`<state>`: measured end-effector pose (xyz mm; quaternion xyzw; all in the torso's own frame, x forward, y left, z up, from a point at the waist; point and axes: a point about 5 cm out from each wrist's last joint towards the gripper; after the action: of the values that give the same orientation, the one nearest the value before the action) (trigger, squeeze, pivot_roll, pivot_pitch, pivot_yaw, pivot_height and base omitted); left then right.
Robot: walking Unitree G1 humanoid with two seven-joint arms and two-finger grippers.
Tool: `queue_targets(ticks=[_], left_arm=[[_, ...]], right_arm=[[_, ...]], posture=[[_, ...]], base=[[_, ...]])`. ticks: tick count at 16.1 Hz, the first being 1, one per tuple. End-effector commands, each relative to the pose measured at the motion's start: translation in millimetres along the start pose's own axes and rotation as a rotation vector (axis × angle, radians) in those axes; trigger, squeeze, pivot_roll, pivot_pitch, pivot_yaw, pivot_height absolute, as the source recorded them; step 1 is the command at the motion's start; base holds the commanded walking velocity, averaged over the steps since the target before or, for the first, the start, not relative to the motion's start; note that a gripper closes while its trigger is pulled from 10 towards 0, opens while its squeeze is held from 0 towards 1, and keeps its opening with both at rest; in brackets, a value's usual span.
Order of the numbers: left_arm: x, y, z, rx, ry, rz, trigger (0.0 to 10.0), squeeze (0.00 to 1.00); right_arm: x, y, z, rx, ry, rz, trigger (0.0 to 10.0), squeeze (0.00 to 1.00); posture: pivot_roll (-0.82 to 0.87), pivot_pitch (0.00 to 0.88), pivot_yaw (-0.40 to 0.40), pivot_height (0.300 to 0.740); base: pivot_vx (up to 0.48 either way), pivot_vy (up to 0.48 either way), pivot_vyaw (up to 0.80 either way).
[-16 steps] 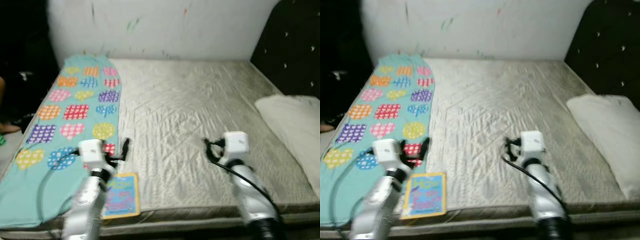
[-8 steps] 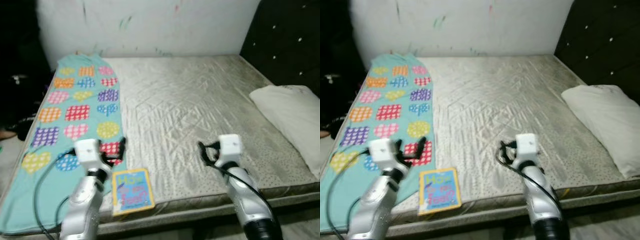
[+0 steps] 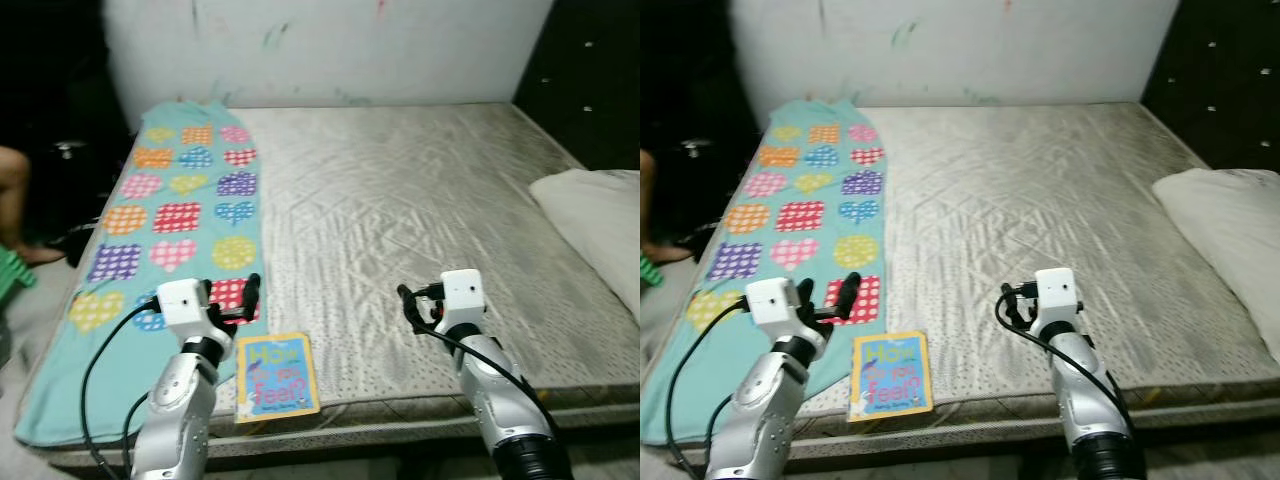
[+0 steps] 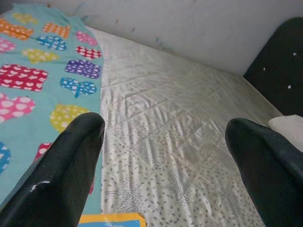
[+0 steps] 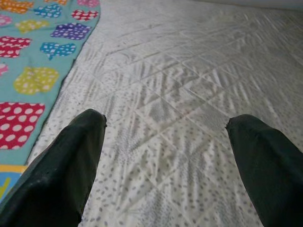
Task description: Clean up the room
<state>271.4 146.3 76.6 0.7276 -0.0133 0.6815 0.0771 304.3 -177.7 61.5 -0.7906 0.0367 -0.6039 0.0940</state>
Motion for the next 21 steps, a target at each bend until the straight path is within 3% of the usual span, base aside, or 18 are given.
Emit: queue_targets(ticks=[1,8,21], left_arm=[[2.2,-4.3,-0.9,0.005,0.007,0.011,10.0,0.0],[1.0,-4.7,0.0,0.008,-0.004,0.01,10.0,0.0],[1.9,-5.7,0.5,0.012,0.004,0.014,10.0,0.0]], right_arm=[[1.7,-4.0,2.5,0.011,0.005,0.005,10.0,0.0],[1.9,-4.2,2.8,0.017,0.004,-0.007,10.0,0.0],[2.1,-5.5,3.7,0.02,0.007,-0.013,10.0,0.0]], posture=[[-0.07,0.0,-0.015,0.74],[-0.07,0.0,-0.015,0.74],[-0.07,0.0,-0.015,0.74]], base=[[0.0,0.446,0.0],[0.0,0.452,0.0],[0.0,0.0,0.0]])
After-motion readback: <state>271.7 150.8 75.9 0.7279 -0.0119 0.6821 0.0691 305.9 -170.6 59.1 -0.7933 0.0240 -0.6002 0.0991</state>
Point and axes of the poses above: a point about 5 cm out from each wrist's last joint towards the gripper, its own z axis pointing out of the wrist towards the gripper, its own x axis along the axis of the wrist's last joint, y = z × x, and after that the axes turned 15 degrees about z, right-handed
